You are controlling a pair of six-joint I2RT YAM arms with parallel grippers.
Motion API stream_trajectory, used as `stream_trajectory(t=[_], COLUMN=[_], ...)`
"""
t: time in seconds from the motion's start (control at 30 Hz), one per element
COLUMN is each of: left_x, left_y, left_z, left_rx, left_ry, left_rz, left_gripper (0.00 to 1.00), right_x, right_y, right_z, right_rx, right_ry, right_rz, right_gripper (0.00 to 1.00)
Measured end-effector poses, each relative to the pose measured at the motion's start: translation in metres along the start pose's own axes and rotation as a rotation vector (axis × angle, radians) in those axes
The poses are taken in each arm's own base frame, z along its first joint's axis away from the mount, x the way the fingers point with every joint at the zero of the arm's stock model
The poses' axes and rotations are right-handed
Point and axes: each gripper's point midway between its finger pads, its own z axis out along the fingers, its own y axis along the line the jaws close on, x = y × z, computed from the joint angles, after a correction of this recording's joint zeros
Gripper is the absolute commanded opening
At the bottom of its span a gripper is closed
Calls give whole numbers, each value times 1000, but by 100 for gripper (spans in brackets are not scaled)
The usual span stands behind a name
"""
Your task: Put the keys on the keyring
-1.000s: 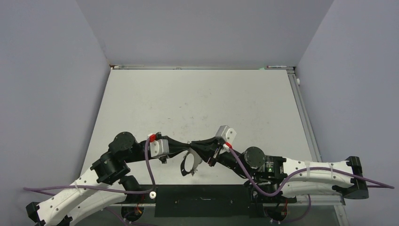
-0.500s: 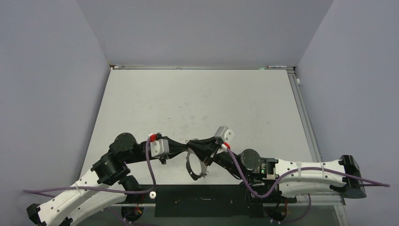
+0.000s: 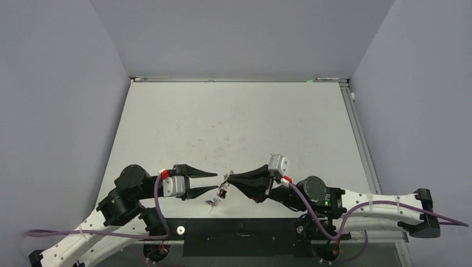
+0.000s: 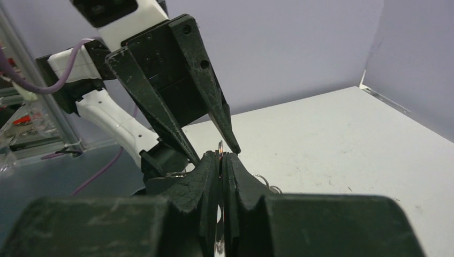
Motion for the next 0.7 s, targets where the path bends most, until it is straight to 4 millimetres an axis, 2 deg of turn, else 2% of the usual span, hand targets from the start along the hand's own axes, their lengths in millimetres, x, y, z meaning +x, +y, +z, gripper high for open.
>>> stream_trajectory(t=[0.1, 0.3, 0.47, 0.7], left_x=[-6, -30, -47, -44], left_y=[-6, -16, -26, -34], left_z=[-3, -8, -12, -13], left_rx=[27, 83, 131, 169], left_ry=[-11, -62, -96, -83], left_rz=[0, 1, -14, -46], left_gripper=[30, 28, 28, 28], right_x=[-1, 15, 27, 28], right_y=[9, 28, 36, 39], right_z=[-2, -7, -9, -6], right_rx=[-59, -185, -252, -285], right_ry=[2, 63, 106, 120], right_rz=[-11, -46, -67, -81], right_gripper=[5, 5, 5, 5])
